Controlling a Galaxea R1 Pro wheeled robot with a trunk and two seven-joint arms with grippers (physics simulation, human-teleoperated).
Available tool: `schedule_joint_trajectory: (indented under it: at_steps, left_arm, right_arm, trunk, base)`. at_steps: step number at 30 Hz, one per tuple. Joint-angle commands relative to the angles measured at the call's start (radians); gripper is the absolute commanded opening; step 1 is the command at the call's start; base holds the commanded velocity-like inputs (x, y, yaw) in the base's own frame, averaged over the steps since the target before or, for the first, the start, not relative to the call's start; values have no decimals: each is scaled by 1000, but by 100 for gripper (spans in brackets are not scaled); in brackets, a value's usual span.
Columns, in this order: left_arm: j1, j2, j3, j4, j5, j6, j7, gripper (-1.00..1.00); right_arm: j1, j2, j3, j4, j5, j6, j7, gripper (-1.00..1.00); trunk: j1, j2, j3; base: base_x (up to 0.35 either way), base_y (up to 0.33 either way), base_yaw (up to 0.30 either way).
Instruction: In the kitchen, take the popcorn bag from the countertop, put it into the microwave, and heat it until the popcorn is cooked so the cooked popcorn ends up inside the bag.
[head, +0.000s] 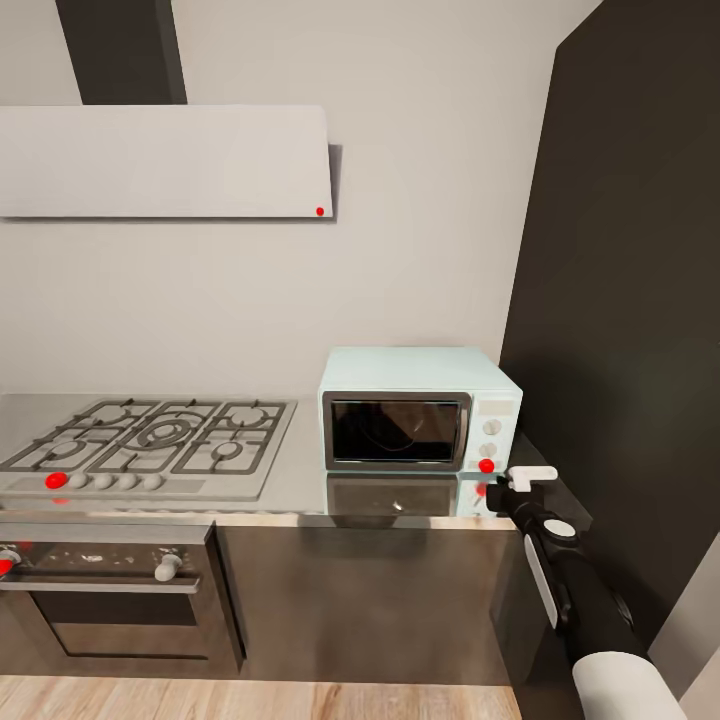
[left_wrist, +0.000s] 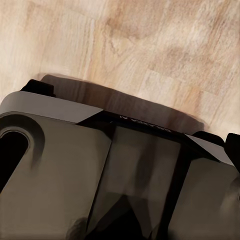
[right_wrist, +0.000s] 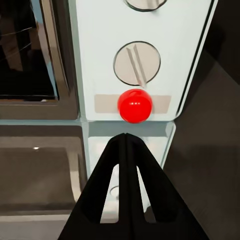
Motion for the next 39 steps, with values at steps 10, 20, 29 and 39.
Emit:
schedule_joint_trajectory:
  at_steps: [10, 20, 29, 39]
  left_arm:
    - [-1, 1, -8, 0, 8, 1, 2, 100]
    - [-1, 1, -8, 0, 8, 0, 2, 100]
    - [-1, 0, -9, 0, 7, 1, 2, 100]
    - [-1, -1, -9, 0, 3, 1, 2, 100]
  right_arm:
    - [-1, 0, -2, -1, 9, 3, 8, -100]
    - [-1, -43, -3, 47, 4, 1, 23, -100]
    - [-1, -64, -32, 55, -5, -3, 73, -100]
    - [-1, -61, -32, 55, -5, -5, 74, -100]
  trunk:
    - [0, -1, -1]
    - [0, -1, -1]
    - [0, -1, -1]
    - [0, -1, -1]
  base:
    - [64, 0, 0]
    - [12, 0, 0]
    - [0, 0, 0]
    - [20, 0, 0]
